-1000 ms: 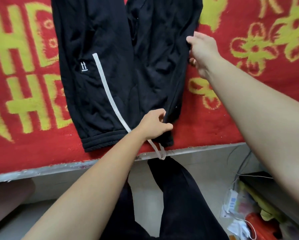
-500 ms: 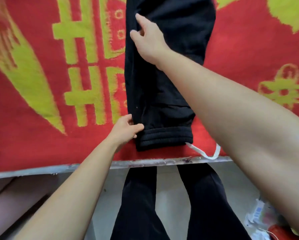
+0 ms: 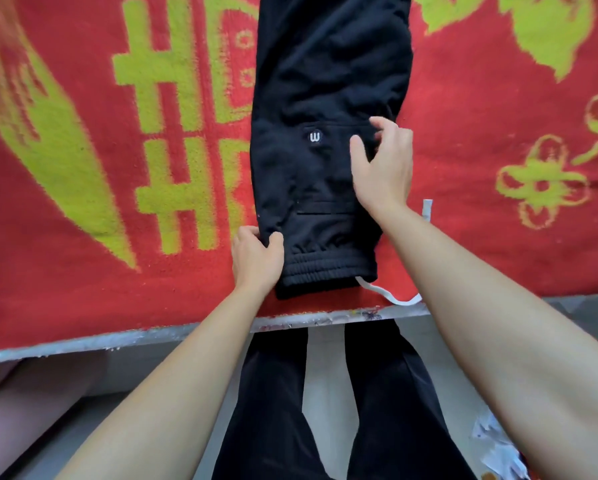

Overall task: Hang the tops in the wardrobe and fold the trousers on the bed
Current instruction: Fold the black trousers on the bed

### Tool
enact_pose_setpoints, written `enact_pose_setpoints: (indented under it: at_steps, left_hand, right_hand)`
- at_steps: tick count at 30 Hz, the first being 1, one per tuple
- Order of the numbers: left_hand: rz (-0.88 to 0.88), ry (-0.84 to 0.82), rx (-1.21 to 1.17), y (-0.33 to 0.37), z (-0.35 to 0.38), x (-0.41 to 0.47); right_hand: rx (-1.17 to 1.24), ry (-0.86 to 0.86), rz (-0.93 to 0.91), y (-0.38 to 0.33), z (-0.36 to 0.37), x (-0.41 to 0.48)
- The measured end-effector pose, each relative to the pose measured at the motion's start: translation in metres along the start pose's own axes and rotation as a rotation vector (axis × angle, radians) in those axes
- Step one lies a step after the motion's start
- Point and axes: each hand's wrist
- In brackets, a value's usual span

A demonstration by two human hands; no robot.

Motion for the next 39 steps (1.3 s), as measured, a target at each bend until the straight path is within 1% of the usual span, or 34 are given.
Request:
enact_pose_setpoints:
  at_steps: [1,2,3,4,5,6,7,8,11,13,15,19,21,24,26,28,29,31,33,35,36,37,39]
  left_hand:
    - [-0.011,0.023,0.0,0.003,0.002,-0.002]
    - [-0.02,0.04,0.016,0.005,0.005,-0.003]
    - [-0.029,0.055,0.044,0.007,0.008,-0.003]
    - [-0.036,0.068,0.079,0.008,0.012,-0.004]
    - [-0.04,0.083,0.116,0.009,0.017,-0.004]
    - [-0.042,0.103,0.151,0.011,0.021,-0.005]
    - [-0.032,0.133,0.18,0.013,0.025,-0.007]
    - [-0.008,0.166,0.199,0.013,0.029,-0.01]
    - [0.084,0.218,0.219,0.001,0.036,-0.019]
    - [0.114,0.201,0.235,-0.015,0.039,-0.026]
    - [0.108,0.173,0.262,-0.033,0.044,-0.034]
    - [0.104,0.126,0.286,-0.058,0.054,-0.049]
    - [0.089,0.106,0.297,-0.06,0.054,-0.052]
    - [0.046,0.047,0.332,-0.053,0.049,-0.051]
    - [0.032,0.022,0.337,-0.043,0.042,-0.044]
    - [0.014,0.019,0.24,-0.026,0.036,-0.032]
    - [0.011,0.028,0.157,-0.014,0.033,-0.023]
    - [0.023,0.063,-0.013,0.015,0.029,-0.002]
    - [0.054,0.112,-0.103,0.046,0.025,0.023]
    - [0.119,0.168,-0.09,0.076,0.021,0.048]
    - [0.158,0.185,-0.062,0.091,0.02,0.06]
    - [0.194,0.19,-0.034,0.104,0.018,0.07]
    - [0.261,0.203,0.005,0.127,0.015,0.087]
  right_hand:
    - [-0.03,0.065,0.071,0.01,-0.005,-0.01]
    - [-0.047,0.075,0.171,0.021,-0.007,-0.019]
    - [-0.051,0.024,0.279,0.032,-0.008,-0.029]
    - [-0.041,-0.067,0.368,0.043,-0.009,-0.04]
    - [-0.023,-0.179,0.419,0.054,-0.008,-0.05]
    - [-0.004,-0.291,0.427,0.063,-0.007,-0.06]
    - [0.011,-0.378,0.397,0.072,-0.006,-0.069]
    - [0.022,-0.424,0.355,0.078,-0.005,-0.078]
    - [0.047,-0.408,0.308,0.091,-0.009,-0.096]
    - [0.047,-0.42,0.289,0.102,-0.013,-0.107]
    - [0.005,-0.479,0.249,0.116,-0.015,-0.12]
    - [-0.029,-0.584,0.263,0.132,-0.02,-0.136]
    - [-0.077,-0.649,0.257,0.133,-0.022,-0.132]
    - [-0.076,-0.791,0.35,0.128,-0.034,-0.109]
    - [-0.098,-0.857,0.35,0.12,-0.046,-0.088]
    - [-0.095,-0.832,0.28,0.112,-0.055,-0.066]
    - [-0.037,-0.788,0.258,0.107,-0.058,-0.054]
    - [0.203,-0.689,0.253,0.094,-0.059,-0.03]
    - [0.384,-0.524,0.29,0.081,-0.052,-0.001]
    - [0.437,-0.31,0.337,0.068,-0.045,0.028]
    - [0.437,-0.232,0.335,0.064,-0.043,0.042]
    - [0.426,-0.193,0.309,0.06,-0.041,0.054]
    - [0.356,-0.184,0.231,0.054,-0.039,0.074]
Point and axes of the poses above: each hand's wrist, its own x-axis towards the middle knuckle, its own z-axis out of the palm, y = z × x, and after that the axes turned 2 degrees about -z, right-handed
